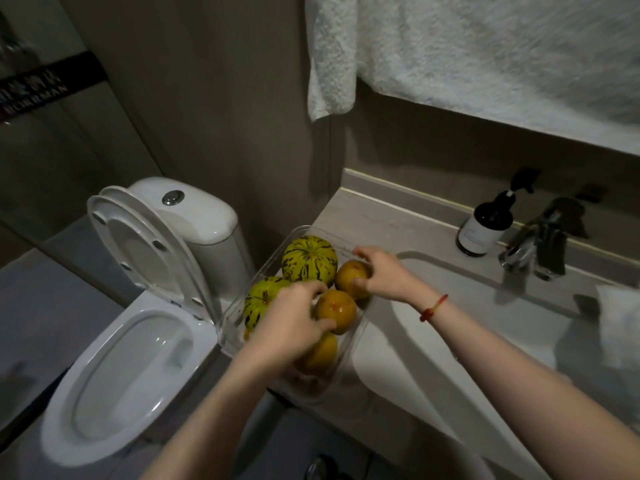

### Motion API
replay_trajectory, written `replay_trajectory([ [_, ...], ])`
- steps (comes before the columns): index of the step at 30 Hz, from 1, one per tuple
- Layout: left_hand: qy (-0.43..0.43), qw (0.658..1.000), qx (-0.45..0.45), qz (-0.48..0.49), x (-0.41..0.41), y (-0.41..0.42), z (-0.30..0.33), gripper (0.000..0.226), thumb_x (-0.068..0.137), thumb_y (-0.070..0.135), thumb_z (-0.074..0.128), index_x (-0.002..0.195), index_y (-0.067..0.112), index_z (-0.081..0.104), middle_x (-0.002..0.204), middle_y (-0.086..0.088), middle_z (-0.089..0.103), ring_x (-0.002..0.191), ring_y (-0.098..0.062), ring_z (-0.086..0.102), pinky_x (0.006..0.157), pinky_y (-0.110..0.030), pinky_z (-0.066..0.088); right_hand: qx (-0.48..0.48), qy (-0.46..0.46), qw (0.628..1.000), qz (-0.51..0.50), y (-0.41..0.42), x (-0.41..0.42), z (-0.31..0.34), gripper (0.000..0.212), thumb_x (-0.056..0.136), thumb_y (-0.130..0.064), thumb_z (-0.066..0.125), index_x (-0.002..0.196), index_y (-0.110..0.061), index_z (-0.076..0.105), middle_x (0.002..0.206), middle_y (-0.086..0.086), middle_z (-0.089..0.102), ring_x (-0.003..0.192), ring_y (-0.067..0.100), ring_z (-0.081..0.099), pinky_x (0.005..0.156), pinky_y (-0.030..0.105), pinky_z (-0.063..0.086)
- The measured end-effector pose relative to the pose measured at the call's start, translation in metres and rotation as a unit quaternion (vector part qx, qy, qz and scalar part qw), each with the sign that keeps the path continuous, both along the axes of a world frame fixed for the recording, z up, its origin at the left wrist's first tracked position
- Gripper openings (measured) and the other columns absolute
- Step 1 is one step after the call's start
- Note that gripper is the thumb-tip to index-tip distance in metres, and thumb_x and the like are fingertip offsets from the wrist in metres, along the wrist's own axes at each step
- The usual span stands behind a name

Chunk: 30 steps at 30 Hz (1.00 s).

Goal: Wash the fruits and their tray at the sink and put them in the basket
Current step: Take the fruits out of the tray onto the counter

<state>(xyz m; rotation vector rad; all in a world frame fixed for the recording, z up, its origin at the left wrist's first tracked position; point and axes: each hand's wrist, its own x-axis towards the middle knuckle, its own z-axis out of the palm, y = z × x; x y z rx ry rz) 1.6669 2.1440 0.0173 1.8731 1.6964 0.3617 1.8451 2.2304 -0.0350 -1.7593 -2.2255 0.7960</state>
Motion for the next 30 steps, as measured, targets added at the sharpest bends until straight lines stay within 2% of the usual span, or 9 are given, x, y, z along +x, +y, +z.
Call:
replay_trajectory([
  [3, 0.022, 0.999, -0.034, -0.027, 0.022, 0.001, -0.022, 0.057, 0.079, 0.027, 0.072, 0.131, 0.018, 0.049, 0.129, -0.007, 0.054, 0.119, -0.024, 0.052, 0.097, -0.031, 0.043, -0.01, -0.056, 0.998, 0.026, 0.001, -0.001, -0.003, 0.068, 0.079, -0.027, 0.067, 0.14, -0.013, 0.039, 0.14, 0.013, 0.046, 0.127, 0.029, 0.044, 0.103, 0.032, 0.036],
  [8, 0.122, 0.99, -0.055, -0.046, 0.044, 0.013, -0.045, 0.071, 0.086, 0.023, 0.064, 0.144, 0.011, 0.026, 0.139, -0.015, 0.035, 0.125, -0.033, 0.043, 0.104, -0.036, 0.034, -0.024, -0.085, 0.996, 0.03, 0.001, -0.007, -0.01, 0.072, 0.08, -0.032, 0.065, 0.143, -0.018, 0.032, 0.139, 0.013, 0.043, 0.127, 0.029, 0.042, 0.101, 0.035, 0.039],
  [12, 0.139, 0.987, -0.069, -0.037, 0.048, 0.019, -0.056, 0.07, 0.087, 0.022, 0.063, 0.145, 0.016, 0.023, 0.139, -0.016, 0.033, 0.124, -0.034, 0.044, 0.105, -0.037, 0.036, -0.023, -0.1, 0.994, 0.026, 0.0, -0.008, -0.015, 0.078, 0.077, -0.03, 0.067, 0.144, -0.02, 0.029, 0.141, 0.012, 0.041, 0.127, 0.031, 0.043, 0.098, 0.038, 0.043],
  [14, 0.128, 0.989, -0.067, -0.037, 0.045, 0.021, -0.059, 0.069, 0.087, 0.026, 0.063, 0.144, 0.016, 0.025, 0.137, -0.016, 0.037, 0.121, -0.034, 0.047, 0.102, -0.037, 0.037, -0.014, -0.109, 0.994, 0.028, -0.001, -0.008, -0.016, 0.079, 0.076, -0.032, 0.067, 0.144, -0.021, 0.029, 0.139, 0.012, 0.043, 0.124, 0.032, 0.046, 0.096, 0.039, 0.044],
  [18, 0.076, 0.996, -0.045, -0.005, 0.039, 0.023, -0.055, 0.06, 0.078, 0.032, 0.069, 0.131, 0.02, 0.043, 0.123, -0.012, 0.051, 0.112, -0.031, 0.054, 0.092, -0.035, 0.042, -0.006, -0.1, 0.995, 0.021, -0.002, -0.006, -0.012, 0.081, 0.069, -0.035, 0.075, 0.139, -0.022, 0.037, 0.131, 0.01, 0.049, 0.118, 0.031, 0.05, 0.093, 0.04, 0.047],
  [21, 0.061, 0.998, -0.022, -0.001, 0.038, 0.024, -0.04, 0.064, 0.073, 0.03, 0.072, 0.131, 0.024, 0.045, 0.122, -0.009, 0.053, 0.112, -0.029, 0.054, 0.092, -0.032, 0.042, 0.02, -0.037, 0.999, -0.016, -0.004, 0.001, 0.001, 0.078, 0.064, -0.041, 0.079, 0.132, -0.023, 0.043, 0.123, 0.009, 0.054, 0.112, 0.029, 0.053, 0.091, 0.04, 0.047],
  [25, -0.001, 0.999, 0.049, -0.022, 0.035, 0.045, 0.006, 0.062, 0.062, 0.023, 0.081, 0.118, 0.023, 0.056, 0.111, -0.004, 0.063, 0.103, -0.025, 0.06, 0.088, -0.033, 0.05, 0.079, 0.057, 0.993, -0.064, 0.003, 0.023, 0.034, 0.074, 0.064, -0.04, 0.08, 0.128, -0.026, 0.044, 0.125, 0.004, 0.053, 0.113, 0.022, 0.05, 0.089, 0.033, 0.044],
  [28, -0.02, 0.995, 0.084, -0.049, 0.039, 0.084, 0.037, 0.066, 0.057, 0.021, 0.085, 0.117, 0.022, 0.056, 0.11, -0.004, 0.063, 0.103, -0.025, 0.059, 0.088, -0.035, 0.05, 0.115, 0.053, 0.987, -0.099, 0.026, 0.037, 0.054, 0.077, 0.063, -0.035, 0.08, 0.13, -0.024, 0.044, 0.127, 0.005, 0.054, 0.116, 0.025, 0.049, 0.091, 0.035, 0.041],
  [30, -0.009, 0.994, 0.073, -0.078, 0.045, 0.116, 0.043, 0.07, 0.056, 0.021, 0.086, 0.118, 0.022, 0.054, 0.115, -0.004, 0.059, 0.106, -0.024, 0.055, 0.087, -0.035, 0.047, 0.122, 0.033, 0.983, -0.132, 0.046, 0.041, 0.059, 0.078, 0.064, -0.034, 0.081, 0.132, -0.021, 0.044, 0.129, 0.006, 0.054, 0.119, 0.027, 0.049, 0.094, 0.04, 0.042],
])
